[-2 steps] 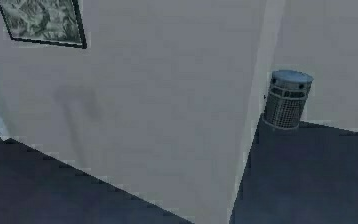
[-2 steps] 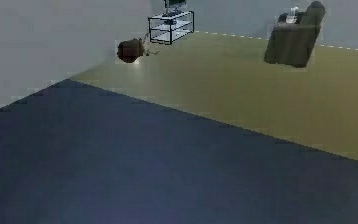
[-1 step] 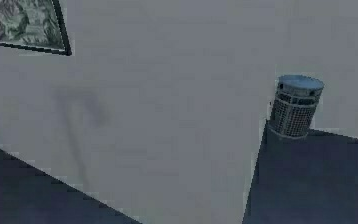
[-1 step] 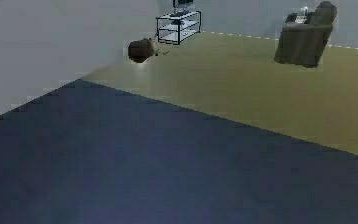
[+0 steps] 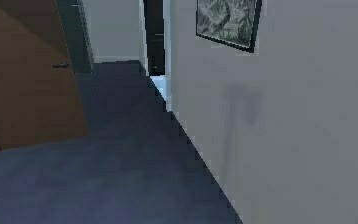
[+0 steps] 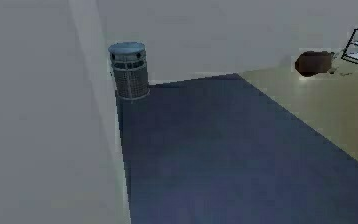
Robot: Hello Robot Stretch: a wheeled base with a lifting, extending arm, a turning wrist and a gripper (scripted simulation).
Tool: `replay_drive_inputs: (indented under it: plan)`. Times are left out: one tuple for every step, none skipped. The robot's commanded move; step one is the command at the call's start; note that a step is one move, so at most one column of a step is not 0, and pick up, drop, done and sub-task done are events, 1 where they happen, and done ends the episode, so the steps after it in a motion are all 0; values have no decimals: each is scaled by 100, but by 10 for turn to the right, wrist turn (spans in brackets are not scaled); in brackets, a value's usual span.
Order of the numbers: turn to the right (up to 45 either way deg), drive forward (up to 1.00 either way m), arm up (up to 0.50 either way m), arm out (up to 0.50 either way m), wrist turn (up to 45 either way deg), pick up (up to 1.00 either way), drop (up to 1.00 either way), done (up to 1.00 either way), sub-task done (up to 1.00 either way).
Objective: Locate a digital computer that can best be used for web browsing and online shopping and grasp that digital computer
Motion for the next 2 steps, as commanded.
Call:
replay_drive_inputs:
  plan:
    - [-120, 0, 0, 0, 0, 0, 0, 0, 0]
    - [0, 90, 0, 0, 0, 0, 0, 0, 0]
